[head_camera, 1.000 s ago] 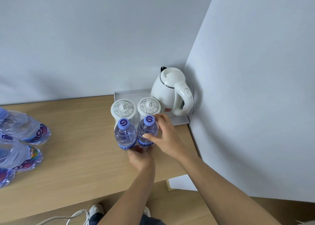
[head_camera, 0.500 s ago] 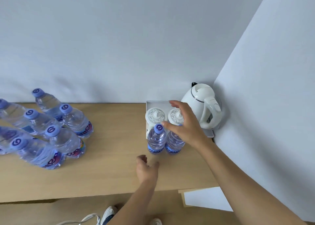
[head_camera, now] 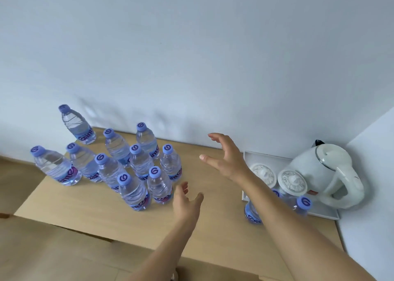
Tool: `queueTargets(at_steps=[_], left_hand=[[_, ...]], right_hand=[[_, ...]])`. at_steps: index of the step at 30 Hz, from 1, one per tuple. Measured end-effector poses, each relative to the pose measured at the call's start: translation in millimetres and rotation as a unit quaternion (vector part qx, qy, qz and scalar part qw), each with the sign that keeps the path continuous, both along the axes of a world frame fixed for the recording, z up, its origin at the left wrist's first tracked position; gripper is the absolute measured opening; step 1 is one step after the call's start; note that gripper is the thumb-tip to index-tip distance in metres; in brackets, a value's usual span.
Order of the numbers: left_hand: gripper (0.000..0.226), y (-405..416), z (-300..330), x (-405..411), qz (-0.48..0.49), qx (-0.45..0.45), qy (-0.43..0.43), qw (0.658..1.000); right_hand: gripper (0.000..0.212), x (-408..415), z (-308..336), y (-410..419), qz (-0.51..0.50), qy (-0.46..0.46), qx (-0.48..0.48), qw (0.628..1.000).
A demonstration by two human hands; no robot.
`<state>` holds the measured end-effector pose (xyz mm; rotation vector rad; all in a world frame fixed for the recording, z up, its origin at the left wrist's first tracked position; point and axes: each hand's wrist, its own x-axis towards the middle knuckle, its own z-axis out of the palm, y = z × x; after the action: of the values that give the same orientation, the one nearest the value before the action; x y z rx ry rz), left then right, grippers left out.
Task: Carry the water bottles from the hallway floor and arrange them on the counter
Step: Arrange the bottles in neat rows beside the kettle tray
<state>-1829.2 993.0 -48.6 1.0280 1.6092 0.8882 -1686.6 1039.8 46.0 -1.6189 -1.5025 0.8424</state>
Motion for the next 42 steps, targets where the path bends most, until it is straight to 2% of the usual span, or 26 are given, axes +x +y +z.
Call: queueTargets(at_steps=[8, 15, 21, 28, 33, 36, 42], left_hand=[[0.054, 31, 7, -30, -0.058, -0.007, -0.010, 0.998], [0.051, 48, 7, -32, -0.118, -0.016, -0.015, 0.993], [0.048, 54, 2, -37, -0.137, -0.029, -0.009, 0.990], [0.053, 48, -3, -32, -0.179, -0.056, 0.025, 0.982], [0.055, 37, -4, -21, -0.188, -0.087, 0.045, 0.977], [0.058, 34, 4, -13, -0.160, -0.076, 0.046, 0.983], [0.087, 43, 42, 8, -0.147, 0.005, -0.023, 0.989]], right_hand=[[0.060, -60, -18, 58, 0.028, -0.014, -0.046, 0.998], [0.061, -95, -51, 87, 0.067, 0.002, -0.132, 0.989], [0.035, -105, -70, 89, 0.036, 0.079, -0.153, 0.984], [0.024, -87, -63, 81, -0.030, 0.150, -0.120, 0.981], [0.013, -55, -22, 69, -0.062, 0.153, -0.059, 0.984], [0.020, -33, 13, 57, -0.100, 0.142, -0.010, 0.985], [0.025, 0, 79, 25, -0.131, 0.122, 0.056, 0.982]])
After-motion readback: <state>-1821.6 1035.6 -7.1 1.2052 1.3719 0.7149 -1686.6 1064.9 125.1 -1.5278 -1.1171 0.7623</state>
